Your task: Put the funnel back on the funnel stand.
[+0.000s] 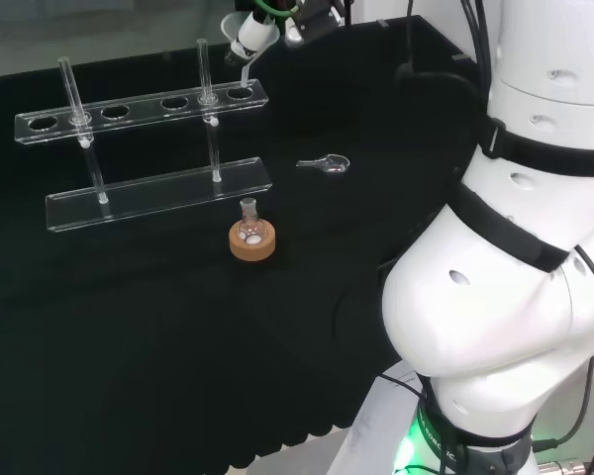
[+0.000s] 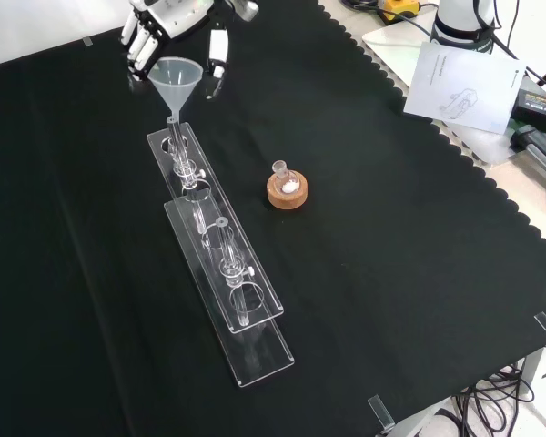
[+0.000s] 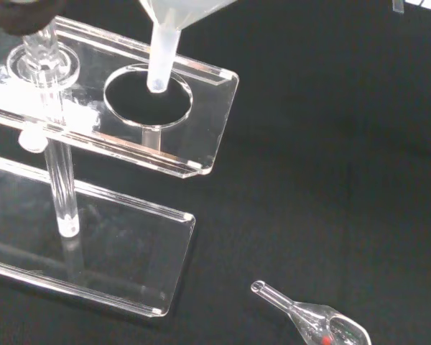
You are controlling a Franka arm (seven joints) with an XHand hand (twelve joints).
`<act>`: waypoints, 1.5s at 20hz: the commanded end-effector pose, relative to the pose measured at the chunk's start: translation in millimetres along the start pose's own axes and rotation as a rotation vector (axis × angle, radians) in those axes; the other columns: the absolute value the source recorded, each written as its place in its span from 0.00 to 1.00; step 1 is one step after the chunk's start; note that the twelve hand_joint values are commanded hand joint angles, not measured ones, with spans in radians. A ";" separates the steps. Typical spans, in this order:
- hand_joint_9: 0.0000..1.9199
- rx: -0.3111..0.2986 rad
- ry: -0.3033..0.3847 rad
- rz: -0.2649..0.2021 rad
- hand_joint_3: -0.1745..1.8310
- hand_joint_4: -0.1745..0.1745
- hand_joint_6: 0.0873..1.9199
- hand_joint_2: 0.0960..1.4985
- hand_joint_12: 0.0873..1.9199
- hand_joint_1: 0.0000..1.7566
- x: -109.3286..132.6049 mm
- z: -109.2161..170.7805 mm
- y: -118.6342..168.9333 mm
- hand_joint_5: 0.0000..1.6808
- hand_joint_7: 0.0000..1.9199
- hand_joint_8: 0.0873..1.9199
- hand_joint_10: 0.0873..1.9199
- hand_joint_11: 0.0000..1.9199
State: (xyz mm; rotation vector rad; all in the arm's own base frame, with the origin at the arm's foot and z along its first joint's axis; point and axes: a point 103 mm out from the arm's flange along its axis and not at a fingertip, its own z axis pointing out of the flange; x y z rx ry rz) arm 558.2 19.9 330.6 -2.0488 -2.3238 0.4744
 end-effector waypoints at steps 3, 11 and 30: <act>0.59 0.038 -0.012 0.008 0.34 0.41 0.28 0.50 0.60 0.47 5.6 11.6 20.0 0.42 0.36 0.34 0.22 0.34; 0.59 0.080 -0.015 0.004 0.35 0.41 0.28 0.50 0.60 0.47 10.6 29.5 31.7 0.42 0.36 0.34 0.22 0.34; 0.14 0.017 0.005 -0.032 0.22 0.43 0.00 0.39 0.72 0.30 24.1 28.4 -1.0 0.14 0.01 0.30 0.34 0.09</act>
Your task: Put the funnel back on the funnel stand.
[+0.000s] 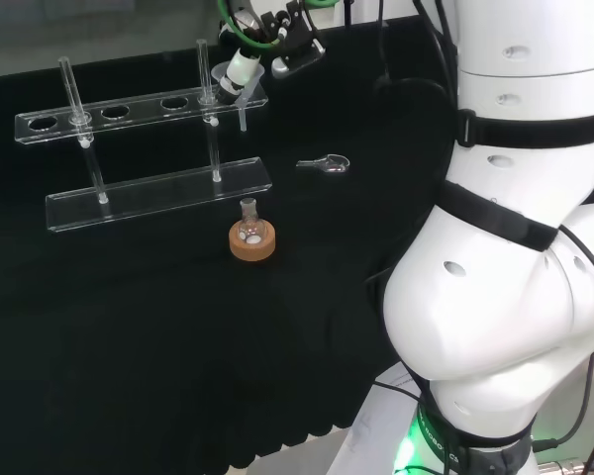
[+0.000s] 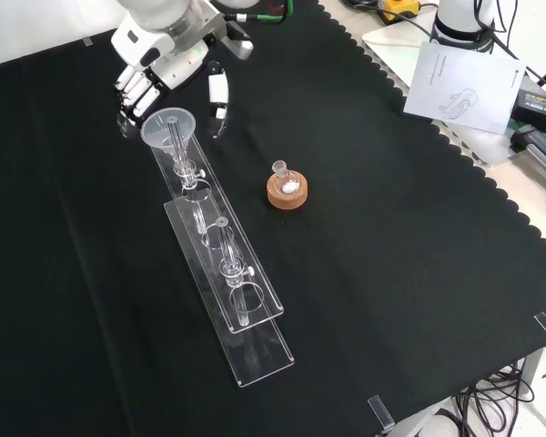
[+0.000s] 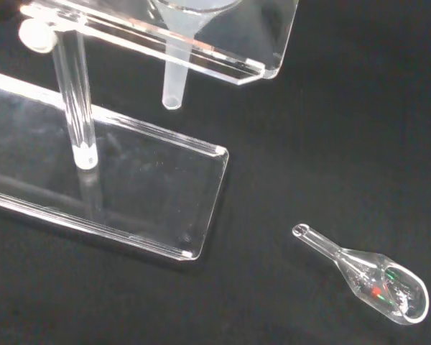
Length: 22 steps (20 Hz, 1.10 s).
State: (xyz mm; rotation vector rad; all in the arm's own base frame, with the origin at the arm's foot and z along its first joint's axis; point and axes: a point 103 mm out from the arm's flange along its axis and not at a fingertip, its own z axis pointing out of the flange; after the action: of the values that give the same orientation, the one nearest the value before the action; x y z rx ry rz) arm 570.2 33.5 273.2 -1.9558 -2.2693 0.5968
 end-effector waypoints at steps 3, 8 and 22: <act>0.15 -0.150 0.015 0.012 0.21 0.42 0.00 0.39 0.73 0.30 1.5 -33.2 -55.5 0.17 0.03 0.31 0.34 0.10; 0.19 -0.189 0.022 0.037 0.20 0.41 0.00 0.41 0.72 0.31 1.0 -45.7 -91.6 0.20 0.07 0.31 0.33 0.12; 0.23 -0.241 0.091 0.093 0.20 0.40 0.00 0.44 0.71 0.32 -19.5 -46.9 -171.9 0.23 0.10 0.31 0.31 0.15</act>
State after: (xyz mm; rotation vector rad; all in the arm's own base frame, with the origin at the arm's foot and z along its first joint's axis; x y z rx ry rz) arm 451.7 22.3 374.8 -2.1380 -2.3319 0.3036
